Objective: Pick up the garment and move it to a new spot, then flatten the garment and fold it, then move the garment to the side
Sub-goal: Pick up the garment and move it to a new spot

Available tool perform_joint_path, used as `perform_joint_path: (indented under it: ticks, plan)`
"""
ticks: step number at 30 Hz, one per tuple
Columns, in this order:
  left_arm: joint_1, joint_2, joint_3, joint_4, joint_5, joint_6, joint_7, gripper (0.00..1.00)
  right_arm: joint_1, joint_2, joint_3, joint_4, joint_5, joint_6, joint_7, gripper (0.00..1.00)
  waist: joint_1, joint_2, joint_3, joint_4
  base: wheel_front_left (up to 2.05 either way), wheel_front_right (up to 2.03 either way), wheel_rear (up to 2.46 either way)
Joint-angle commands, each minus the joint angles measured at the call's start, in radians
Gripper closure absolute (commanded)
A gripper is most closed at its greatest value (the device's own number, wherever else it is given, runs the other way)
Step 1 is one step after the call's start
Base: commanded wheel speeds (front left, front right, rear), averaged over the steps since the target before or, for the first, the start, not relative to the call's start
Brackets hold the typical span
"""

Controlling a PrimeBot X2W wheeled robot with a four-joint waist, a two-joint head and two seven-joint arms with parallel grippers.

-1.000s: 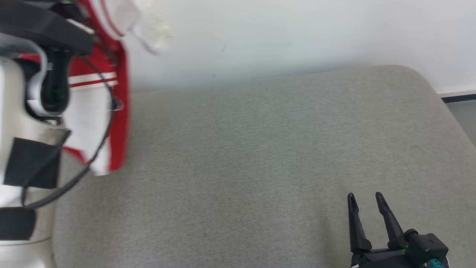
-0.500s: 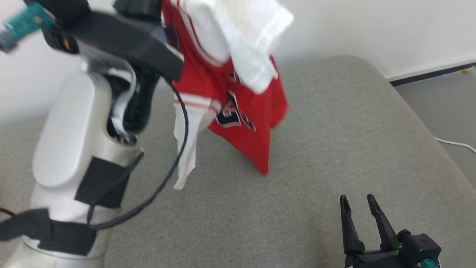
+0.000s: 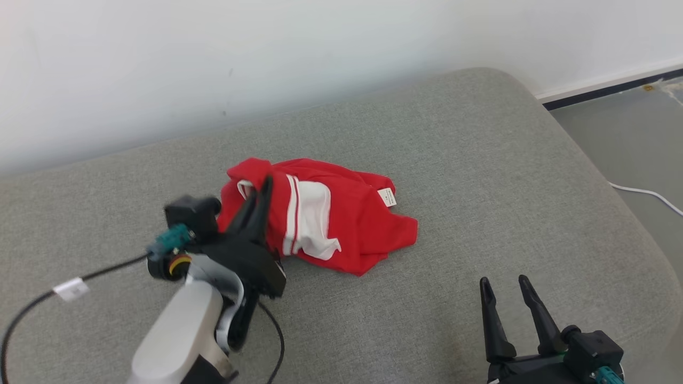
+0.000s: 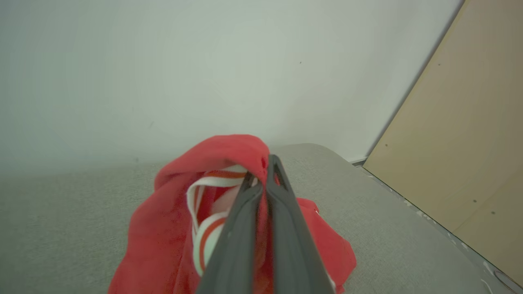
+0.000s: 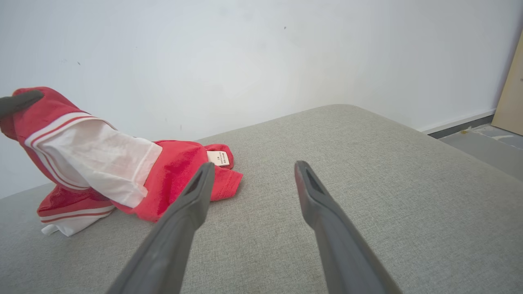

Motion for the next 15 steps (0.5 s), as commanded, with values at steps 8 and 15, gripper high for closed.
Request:
perform_joint_path:
  ticks: [8,15]
  plan:
    - [-0.024,-0.019,-0.045,0.110,0.030,-0.016,-0.067,0.00,0.000,0.002,0.021,0.001,-0.010,-0.002,-0.001,0.00,0.0000,0.0000,-0.019,0.034,0.00,0.00,0.00]
    - [-0.014,0.019,0.006,0.077,0.037,-0.011,-0.096,0.00,0.025,0.002,0.019,-0.006,-0.011,-0.002,-0.001,0.00,0.0000,0.0000,-0.059,0.097,0.00,0.00,0.00]
